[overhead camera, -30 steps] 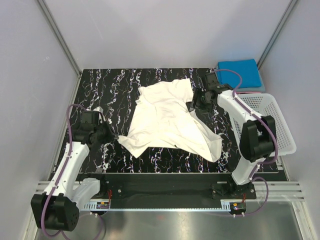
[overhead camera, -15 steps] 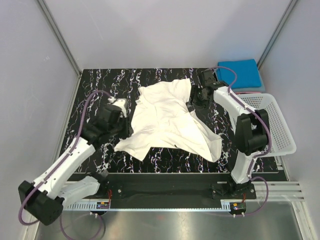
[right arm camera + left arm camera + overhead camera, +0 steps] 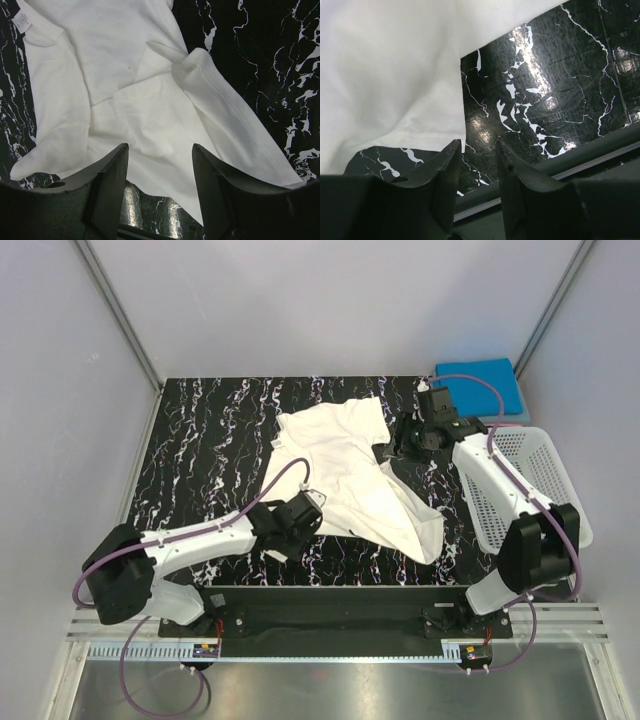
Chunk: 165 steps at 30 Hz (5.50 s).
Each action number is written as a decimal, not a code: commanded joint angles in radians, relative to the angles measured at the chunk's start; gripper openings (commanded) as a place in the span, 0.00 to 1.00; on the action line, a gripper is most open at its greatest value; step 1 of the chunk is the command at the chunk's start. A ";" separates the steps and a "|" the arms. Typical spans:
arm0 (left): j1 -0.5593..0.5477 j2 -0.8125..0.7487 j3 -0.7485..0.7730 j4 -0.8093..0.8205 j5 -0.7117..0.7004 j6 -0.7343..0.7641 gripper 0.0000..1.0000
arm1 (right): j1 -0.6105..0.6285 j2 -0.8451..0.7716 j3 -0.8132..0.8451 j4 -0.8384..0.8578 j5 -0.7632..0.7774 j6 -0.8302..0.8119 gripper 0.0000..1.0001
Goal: Fold and stack the t-shirts
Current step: Flatten the tshirt out
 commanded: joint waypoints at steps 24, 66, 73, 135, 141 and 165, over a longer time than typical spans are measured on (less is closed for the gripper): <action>-0.053 0.207 0.012 -0.030 -0.145 -0.123 0.37 | -0.035 -0.238 -0.096 -0.020 -0.003 -0.017 0.61; 0.633 -0.268 0.679 -0.492 -0.237 0.057 0.00 | -0.018 -0.408 -0.473 -0.216 0.086 0.460 0.59; 0.658 -0.297 0.600 -0.509 -0.262 0.063 0.00 | 0.173 -0.347 -0.526 -0.164 0.129 0.504 0.60; 0.698 -0.352 0.096 -0.207 0.145 0.021 0.00 | -0.027 0.475 0.284 0.020 -0.360 -0.457 0.48; 0.699 -0.352 0.098 -0.208 0.142 0.024 0.00 | -0.027 0.509 0.304 -0.012 -0.354 -0.470 0.47; 0.767 -0.214 0.612 -0.233 0.145 -0.061 0.00 | -0.027 0.100 0.504 -0.111 0.124 -0.344 0.00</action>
